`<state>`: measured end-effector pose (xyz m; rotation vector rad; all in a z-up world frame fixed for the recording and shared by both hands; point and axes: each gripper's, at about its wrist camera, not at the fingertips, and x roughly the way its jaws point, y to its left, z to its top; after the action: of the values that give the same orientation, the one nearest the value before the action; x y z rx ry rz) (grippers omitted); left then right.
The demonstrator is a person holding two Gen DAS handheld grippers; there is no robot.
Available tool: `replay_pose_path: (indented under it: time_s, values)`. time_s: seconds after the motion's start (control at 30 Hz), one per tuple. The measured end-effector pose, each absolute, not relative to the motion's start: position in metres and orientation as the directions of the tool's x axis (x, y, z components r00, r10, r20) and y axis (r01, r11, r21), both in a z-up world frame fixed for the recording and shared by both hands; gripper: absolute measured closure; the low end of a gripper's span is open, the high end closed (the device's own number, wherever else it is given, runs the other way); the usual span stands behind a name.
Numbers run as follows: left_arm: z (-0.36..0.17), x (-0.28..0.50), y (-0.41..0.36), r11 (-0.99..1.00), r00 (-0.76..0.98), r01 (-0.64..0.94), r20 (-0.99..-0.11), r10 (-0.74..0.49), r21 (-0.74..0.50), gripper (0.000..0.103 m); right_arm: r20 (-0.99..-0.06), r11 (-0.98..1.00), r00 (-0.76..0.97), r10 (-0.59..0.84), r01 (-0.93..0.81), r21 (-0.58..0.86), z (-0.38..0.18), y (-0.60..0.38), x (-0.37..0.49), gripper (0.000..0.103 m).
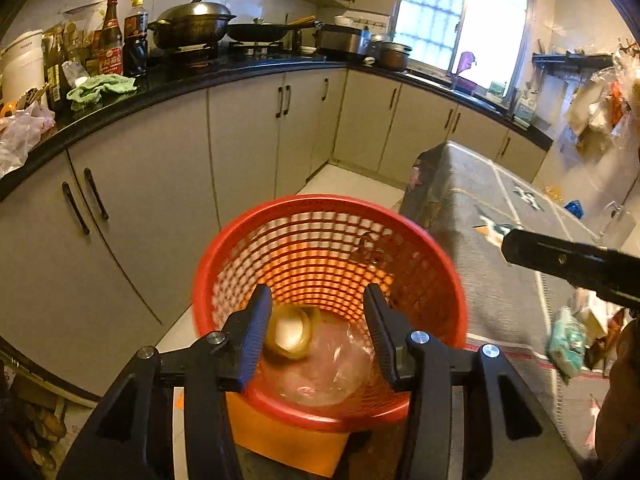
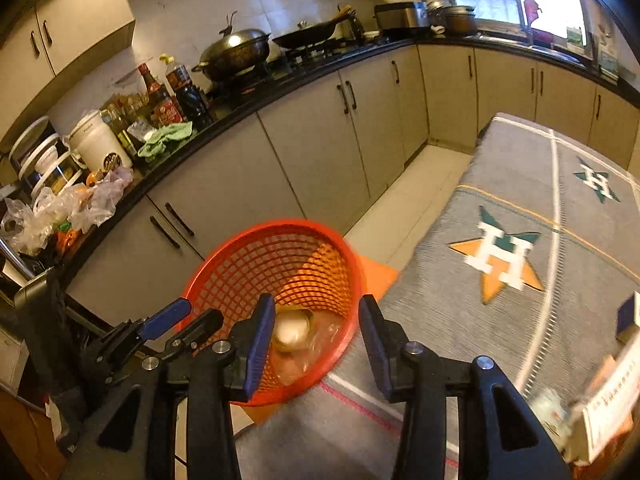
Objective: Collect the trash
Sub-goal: 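Carry both cups to the red basket and open both tools to drop them, then grasp the teal snack bag with the left tool while the right tool grasps the white paper bag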
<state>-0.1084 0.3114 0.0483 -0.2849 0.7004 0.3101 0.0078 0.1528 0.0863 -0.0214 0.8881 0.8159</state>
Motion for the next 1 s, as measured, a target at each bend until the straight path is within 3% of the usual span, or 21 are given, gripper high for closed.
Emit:
replay_pose_path:
  time_s: [0.1,0.37,1.0]
  values:
    - [0.056,-0.113,0.297,0.926,0.742,-0.346,-0.648,0.172,-0.151,0.050,-0.689,0.714,0.383,0.615,-0.642,0.280,0.092,0.136,-0.007,0.056]
    - [0.066,-0.119,0.250,0.954,0.767,-0.263,-0.631,0.116,-0.145,0.049,-0.665,0.750,0.464,0.585,-0.622,0.226,0.102,0.081,-0.039,0.056]
    - [0.057,-0.099,0.136,0.997,0.744,-0.012,-0.667,-0.040,-0.073,0.042,-0.633,0.860,0.594,0.497,-0.433,0.268,0.097,-0.105,-0.070,0.056]
